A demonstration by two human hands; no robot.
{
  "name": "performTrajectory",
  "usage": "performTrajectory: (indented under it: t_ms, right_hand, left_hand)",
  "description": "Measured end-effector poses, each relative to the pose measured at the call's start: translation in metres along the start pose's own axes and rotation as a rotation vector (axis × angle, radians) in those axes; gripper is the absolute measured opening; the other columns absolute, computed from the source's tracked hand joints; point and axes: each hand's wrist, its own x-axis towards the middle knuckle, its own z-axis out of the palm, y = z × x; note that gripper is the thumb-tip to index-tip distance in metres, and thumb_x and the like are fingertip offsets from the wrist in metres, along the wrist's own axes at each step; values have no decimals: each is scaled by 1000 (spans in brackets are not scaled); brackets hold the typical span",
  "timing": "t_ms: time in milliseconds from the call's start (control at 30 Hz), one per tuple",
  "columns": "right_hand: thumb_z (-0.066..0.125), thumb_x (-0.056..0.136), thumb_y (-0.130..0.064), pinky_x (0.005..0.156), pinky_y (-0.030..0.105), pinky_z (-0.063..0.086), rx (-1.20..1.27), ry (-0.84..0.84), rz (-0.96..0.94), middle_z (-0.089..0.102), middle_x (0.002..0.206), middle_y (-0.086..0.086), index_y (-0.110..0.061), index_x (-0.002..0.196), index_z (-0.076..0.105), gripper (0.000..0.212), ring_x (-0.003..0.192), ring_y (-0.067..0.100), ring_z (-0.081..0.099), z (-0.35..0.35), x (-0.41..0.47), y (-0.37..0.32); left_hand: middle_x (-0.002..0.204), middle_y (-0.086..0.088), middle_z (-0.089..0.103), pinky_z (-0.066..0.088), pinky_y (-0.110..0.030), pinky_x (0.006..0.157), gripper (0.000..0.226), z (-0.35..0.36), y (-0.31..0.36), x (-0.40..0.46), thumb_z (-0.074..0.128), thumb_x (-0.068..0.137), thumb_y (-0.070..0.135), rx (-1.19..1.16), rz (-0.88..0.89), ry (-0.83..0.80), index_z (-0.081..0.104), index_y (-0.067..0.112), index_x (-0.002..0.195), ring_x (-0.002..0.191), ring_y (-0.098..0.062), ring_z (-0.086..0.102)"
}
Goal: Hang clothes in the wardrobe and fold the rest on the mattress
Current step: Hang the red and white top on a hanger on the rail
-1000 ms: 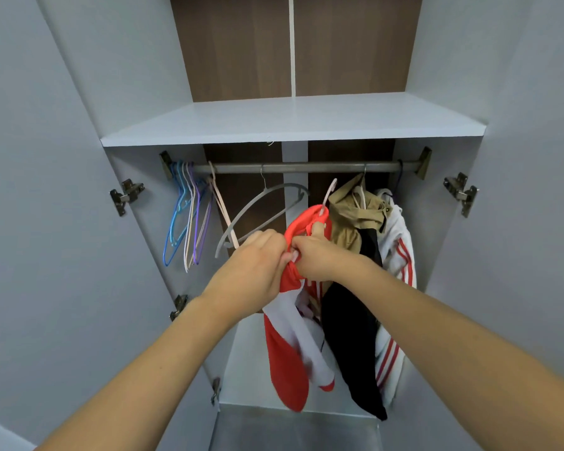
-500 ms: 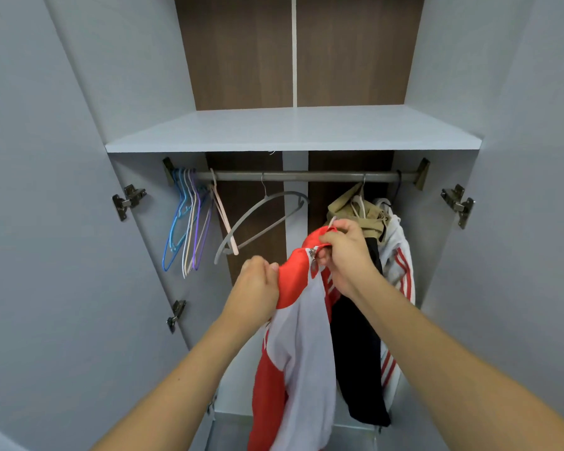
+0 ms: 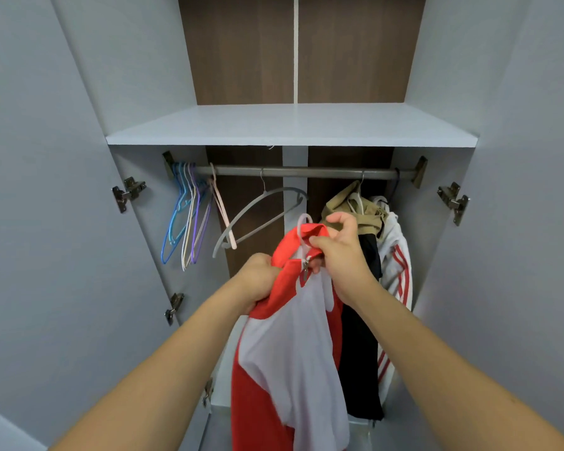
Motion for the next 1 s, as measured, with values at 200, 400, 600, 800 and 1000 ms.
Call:
performTrajectory:
  t_ms: [200, 400, 600, 800, 1000]
  right_hand:
    - [45, 93, 5, 42, 26, 47, -9, -46, 195, 50, 69, 7, -11, 110, 45, 24, 45, 12, 53, -28, 8, 12]
    - [58, 85, -2, 117, 42, 25, -850, -146, -155, 31, 151, 8, -18, 147, 38, 67, 140, 24, 29, -49, 45, 9]
    - [49, 75, -38, 70, 38, 44, -1169, -341, -368, 53, 76, -9, -30, 75, 43, 10, 81, 24, 57, -48, 54, -19]
    - [53, 87, -46, 65, 29, 42, -1042, -509, -376, 57, 71, -12, -42, 73, 52, 15, 73, 4, 56, -22, 43, -22]
    - [52, 100, -37, 73, 25, 47, -953, -504, -439, 65, 81, -15, -39, 80, 63, 22, 82, 4, 62, -25, 40, -32]
  left_hand:
    - [51, 10, 59, 42, -21, 47, 14, -17, 19, -9, 64, 83, 18, 179, 190, 124, 61, 20, 70, 47, -5, 59]
    - [57, 10, 58, 44, -25, 52, 3, -30, 36, -35, 59, 74, 19, 165, 391, 7, 59, 18, 71, 52, -7, 56]
    - [85, -4, 67, 51, -38, 74, 33, -74, 46, -41, 57, 71, 19, 393, 380, -2, 65, 11, 101, 72, -19, 61]
    - [90, 15, 66, 47, -22, 76, 17, -79, 91, -27, 63, 87, 47, 373, 529, 118, 68, 32, 93, 83, 1, 61]
    - [86, -1, 51, 42, -37, 68, 41, -84, 89, -28, 35, 105, 42, 1037, 783, 367, 58, 14, 87, 85, -28, 58]
